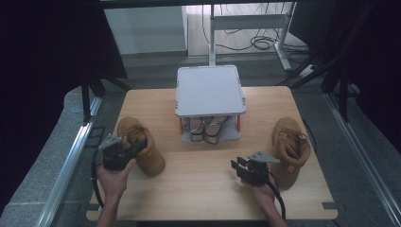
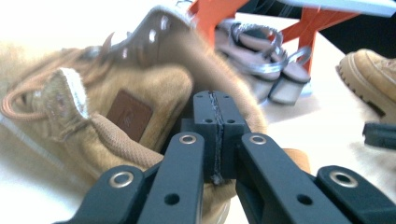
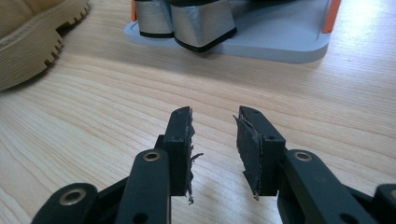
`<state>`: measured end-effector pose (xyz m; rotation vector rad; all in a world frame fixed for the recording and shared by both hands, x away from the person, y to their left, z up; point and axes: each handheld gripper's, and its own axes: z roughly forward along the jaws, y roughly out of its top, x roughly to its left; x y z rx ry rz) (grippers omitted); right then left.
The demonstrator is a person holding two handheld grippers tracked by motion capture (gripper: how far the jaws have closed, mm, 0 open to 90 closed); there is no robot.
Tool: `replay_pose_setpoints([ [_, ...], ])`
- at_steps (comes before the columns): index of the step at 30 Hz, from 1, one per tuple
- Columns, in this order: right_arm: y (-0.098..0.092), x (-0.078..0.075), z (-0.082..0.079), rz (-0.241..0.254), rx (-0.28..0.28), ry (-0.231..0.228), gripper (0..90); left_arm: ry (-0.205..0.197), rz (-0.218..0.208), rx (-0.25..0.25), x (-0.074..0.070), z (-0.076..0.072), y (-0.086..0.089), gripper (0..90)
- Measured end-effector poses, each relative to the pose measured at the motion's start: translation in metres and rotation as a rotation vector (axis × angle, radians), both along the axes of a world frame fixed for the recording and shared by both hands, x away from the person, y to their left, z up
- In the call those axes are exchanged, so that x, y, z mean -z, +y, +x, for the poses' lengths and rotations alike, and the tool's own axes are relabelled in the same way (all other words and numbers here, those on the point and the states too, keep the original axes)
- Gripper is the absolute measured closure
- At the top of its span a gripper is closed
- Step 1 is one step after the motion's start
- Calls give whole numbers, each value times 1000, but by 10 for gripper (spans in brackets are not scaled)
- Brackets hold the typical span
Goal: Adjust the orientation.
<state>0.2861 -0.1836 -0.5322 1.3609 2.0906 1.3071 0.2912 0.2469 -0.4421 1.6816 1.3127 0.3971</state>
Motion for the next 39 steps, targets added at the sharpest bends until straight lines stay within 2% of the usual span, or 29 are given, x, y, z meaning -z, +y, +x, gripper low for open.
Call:
replay_pose_setpoints([
  [3, -5, 0, 0, 5, 10, 4, 650, 8, 25, 7, 0, 5, -6, 890],
  [5, -6, 0, -1, 6, 14, 1, 651, 5, 8, 4, 0, 4, -4, 889],
  [11, -7, 1, -1, 17, 19, 7, 648, -68, -10, 18, -13, -13, 0, 883],
  [13, -6, -1, -2, 53, 7, 18, 647, -89, -24, 24, -19, -21, 2, 880],
  [19, -5, -2, -3, 52, 4, 14, 647, -95, -43, 45, -19, -31, -4, 886],
  [21, -5, -2, -3, 54, 5, 16, 645, -106, -45, 58, -16, -36, -10, 891],
  [26, -5, -1, -3, 56, 2, 20, 626, -92, -44, 109, -4, -43, -28, 894],
  [31, -4, 0, -3, 53, -5, 25, 610, -79, -7, 155, 11, -44, -50, 894],
  [34, -3, 0, -4, 56, -11, 25, 607, -49, 17, 166, 24, -38, -57, 893],
  [39, -3, -4, -5, 57, -17, 12, 604, -49, 44, 139, 38, -33, -58, 892],
])
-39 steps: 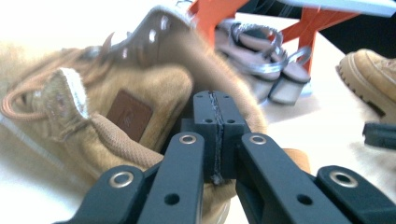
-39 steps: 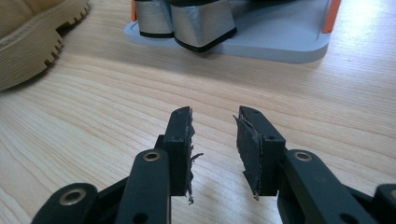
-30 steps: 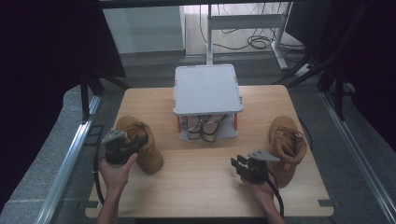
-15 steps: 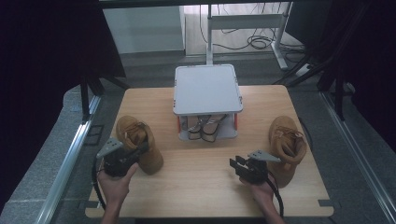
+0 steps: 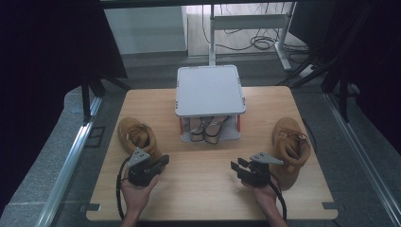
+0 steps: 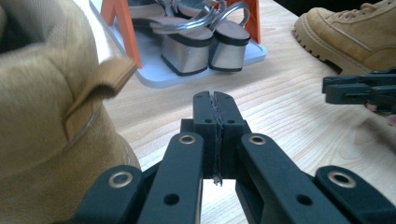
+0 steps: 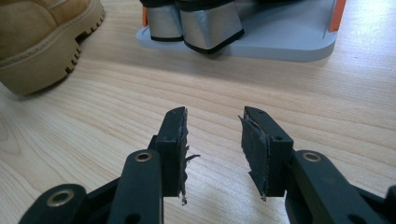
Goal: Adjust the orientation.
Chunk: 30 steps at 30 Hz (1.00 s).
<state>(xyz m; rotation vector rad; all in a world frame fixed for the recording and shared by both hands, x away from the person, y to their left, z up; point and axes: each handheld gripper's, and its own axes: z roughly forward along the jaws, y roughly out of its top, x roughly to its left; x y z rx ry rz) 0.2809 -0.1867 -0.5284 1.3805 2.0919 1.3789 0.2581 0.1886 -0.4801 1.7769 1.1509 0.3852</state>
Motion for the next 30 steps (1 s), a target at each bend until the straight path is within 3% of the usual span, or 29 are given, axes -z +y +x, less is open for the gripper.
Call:
replay_pose_setpoints([
  [5, 7, 2, 1, -3, -15, 10, 602, -3, -4, -19, 10, 5, -1, 894],
  [10, 14, 5, 0, -16, -32, 15, 599, -38, 36, -63, 13, 9, 0, 894],
  [17, 15, 6, 0, -34, -39, 16, 595, -40, 85, -117, 19, 13, 8, 890],
  [30, 13, 5, 0, -24, -37, 11, 594, 6, 20, -83, 17, 6, 28, 898],
])
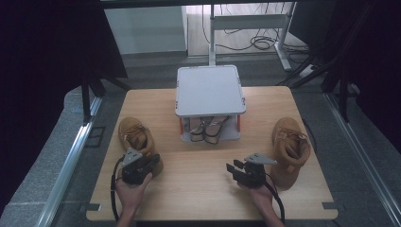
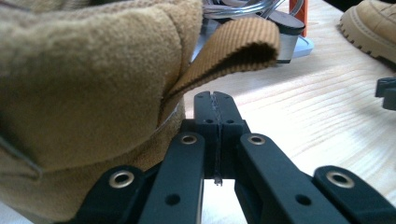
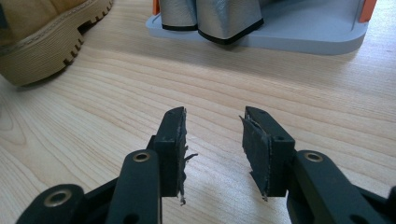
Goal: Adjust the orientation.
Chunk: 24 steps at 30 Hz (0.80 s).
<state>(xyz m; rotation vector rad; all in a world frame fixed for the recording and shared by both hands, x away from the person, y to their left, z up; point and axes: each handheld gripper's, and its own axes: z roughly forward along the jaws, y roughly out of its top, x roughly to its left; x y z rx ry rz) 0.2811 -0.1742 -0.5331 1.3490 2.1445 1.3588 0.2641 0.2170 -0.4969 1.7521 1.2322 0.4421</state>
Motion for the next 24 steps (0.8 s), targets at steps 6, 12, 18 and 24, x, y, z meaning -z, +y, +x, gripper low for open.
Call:
replay_pose_setpoints([
  [6, 1, 0, -1, -5, -2, -2, 593, 8, -7, -5, -1, -10, 12, 898],
  [12, -1, -1, 0, -1, 3, -4, 593, 32, -27, -16, -2, -21, 29, 899],
  [18, 1, -1, 0, -5, -4, -4, 587, 50, -52, -38, -5, -29, 47, 898],
  [24, 1, 0, 0, -4, -1, -1, 587, 56, -74, -61, -7, -35, 65, 898],
])
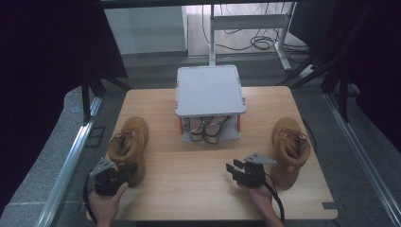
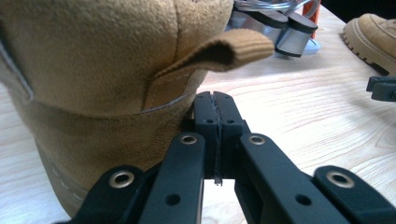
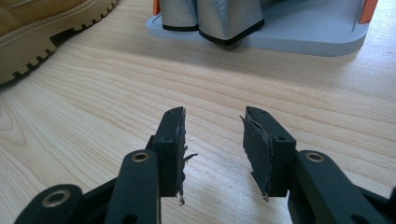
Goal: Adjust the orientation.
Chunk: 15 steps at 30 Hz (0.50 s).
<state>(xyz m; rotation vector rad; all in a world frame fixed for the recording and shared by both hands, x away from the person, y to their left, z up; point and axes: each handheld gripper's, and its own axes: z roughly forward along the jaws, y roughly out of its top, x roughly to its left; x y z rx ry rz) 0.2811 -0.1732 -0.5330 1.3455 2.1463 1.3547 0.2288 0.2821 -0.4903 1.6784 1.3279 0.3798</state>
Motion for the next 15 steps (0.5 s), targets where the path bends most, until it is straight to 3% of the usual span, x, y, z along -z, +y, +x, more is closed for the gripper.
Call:
replay_pose_setpoints([
  [4, 1, 0, 0, -1, 0, 2, 587, 6, -17, -20, -2, -3, 14, 898],
  [7, 1, 1, 0, -3, -2, 4, 585, -1, -63, -33, -2, -5, 30, 898],
  [10, 2, 1, 0, -5, -2, 6, 585, -6, -66, -54, -3, -6, 36, 898],
  [14, 3, 2, 0, -10, -4, 6, 581, 14, -35, -84, 3, -4, 43, 897],
  [15, 3, 2, 0, -10, -4, 6, 581, 11, -56, -90, 5, -4, 46, 897],
])
